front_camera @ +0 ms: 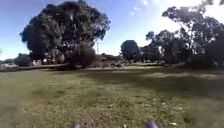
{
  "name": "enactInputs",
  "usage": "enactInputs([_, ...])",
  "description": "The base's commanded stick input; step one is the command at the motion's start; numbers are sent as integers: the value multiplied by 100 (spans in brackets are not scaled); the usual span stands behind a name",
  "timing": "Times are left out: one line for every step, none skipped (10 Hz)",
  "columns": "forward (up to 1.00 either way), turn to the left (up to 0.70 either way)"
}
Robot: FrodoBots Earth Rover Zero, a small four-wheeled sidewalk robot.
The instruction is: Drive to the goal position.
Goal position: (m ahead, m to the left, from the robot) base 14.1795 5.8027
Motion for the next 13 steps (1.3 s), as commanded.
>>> enactInputs([70,-34])
enactInputs([70,-34])
enactInputs([70,-34])
enactInputs([70,-34])
enactInputs([70,-34])
enactInputs([70,-34])
enactInputs([70,-15])
enactInputs([70,-5])
enactInputs([70,0])
enactInputs([70,0])
enactInputs([70,0])
enactInputs([70,0])
enactInputs([70,0])
